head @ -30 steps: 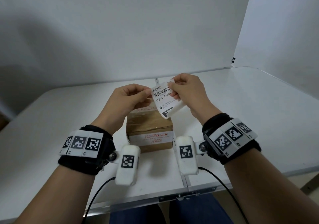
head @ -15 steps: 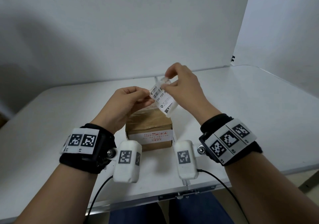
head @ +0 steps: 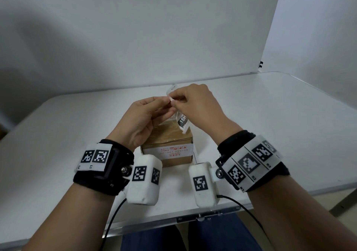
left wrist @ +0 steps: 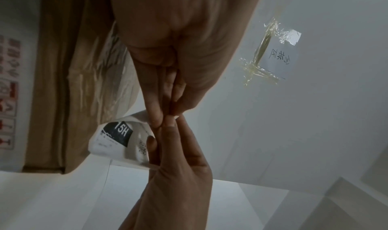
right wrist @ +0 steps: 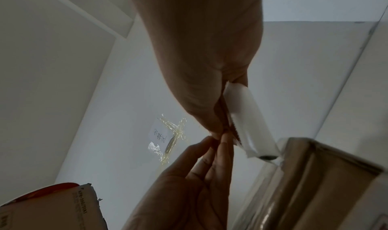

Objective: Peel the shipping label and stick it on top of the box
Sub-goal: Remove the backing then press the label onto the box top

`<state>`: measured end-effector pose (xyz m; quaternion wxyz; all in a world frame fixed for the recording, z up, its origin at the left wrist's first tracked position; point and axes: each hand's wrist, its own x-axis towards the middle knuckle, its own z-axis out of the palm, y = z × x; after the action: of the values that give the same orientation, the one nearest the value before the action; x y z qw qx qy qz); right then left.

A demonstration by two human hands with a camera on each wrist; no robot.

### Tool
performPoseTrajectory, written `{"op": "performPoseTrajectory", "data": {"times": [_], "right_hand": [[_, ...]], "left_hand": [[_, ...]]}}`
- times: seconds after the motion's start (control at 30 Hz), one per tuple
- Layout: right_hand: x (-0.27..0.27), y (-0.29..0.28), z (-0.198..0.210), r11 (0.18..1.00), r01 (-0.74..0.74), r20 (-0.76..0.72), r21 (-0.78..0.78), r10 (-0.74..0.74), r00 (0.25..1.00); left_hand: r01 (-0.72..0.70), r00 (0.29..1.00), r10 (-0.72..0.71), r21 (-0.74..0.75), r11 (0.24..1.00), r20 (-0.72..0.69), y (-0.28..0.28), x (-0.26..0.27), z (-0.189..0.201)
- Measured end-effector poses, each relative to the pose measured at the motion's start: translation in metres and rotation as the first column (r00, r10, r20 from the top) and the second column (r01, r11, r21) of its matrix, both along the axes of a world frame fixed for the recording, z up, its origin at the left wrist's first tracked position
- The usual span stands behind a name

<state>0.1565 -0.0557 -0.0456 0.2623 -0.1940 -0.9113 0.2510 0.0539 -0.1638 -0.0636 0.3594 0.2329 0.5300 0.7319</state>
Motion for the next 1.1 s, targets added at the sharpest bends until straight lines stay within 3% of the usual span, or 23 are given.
{"op": "performPoseTrajectory", "data": {"times": [0.37,0.53,0.67,0.87,1.1], "right_hand": [[-0.004,-0.002,-0.004,0.986,-0.031,0.095,0.163,0.015,0.995],[0.000,-0.002,-0.001,0.994,-0.045,0.073,0.101,0.038,0.997],[0.001,-0.002,0.006,0.982,-0.049,0.124,0.183,0.026,0.992],[0.001,0.003,0.005,0.985,-0.041,-0.070,-0.169,0.029,0.997],[-0.002,0.006,-0.002,0.973,-0.071,-0.154,-0.220,0.038,0.987]], "left_hand": [[-0.025,0.999,0.024,-0.028,0.999,-0.036,-0.004,0.000,0.000],[-0.033,0.998,0.032,-0.016,0.999,-0.046,-0.006,0.001,0.000],[-0.027,0.998,0.027,0.000,1.000,-0.049,-0.006,0.002,0.000],[-0.024,0.999,0.025,0.024,0.999,-0.030,-0.005,0.003,0.002],[-0.028,0.995,0.028,0.003,1.000,-0.096,-0.007,0.007,0.001]]}}
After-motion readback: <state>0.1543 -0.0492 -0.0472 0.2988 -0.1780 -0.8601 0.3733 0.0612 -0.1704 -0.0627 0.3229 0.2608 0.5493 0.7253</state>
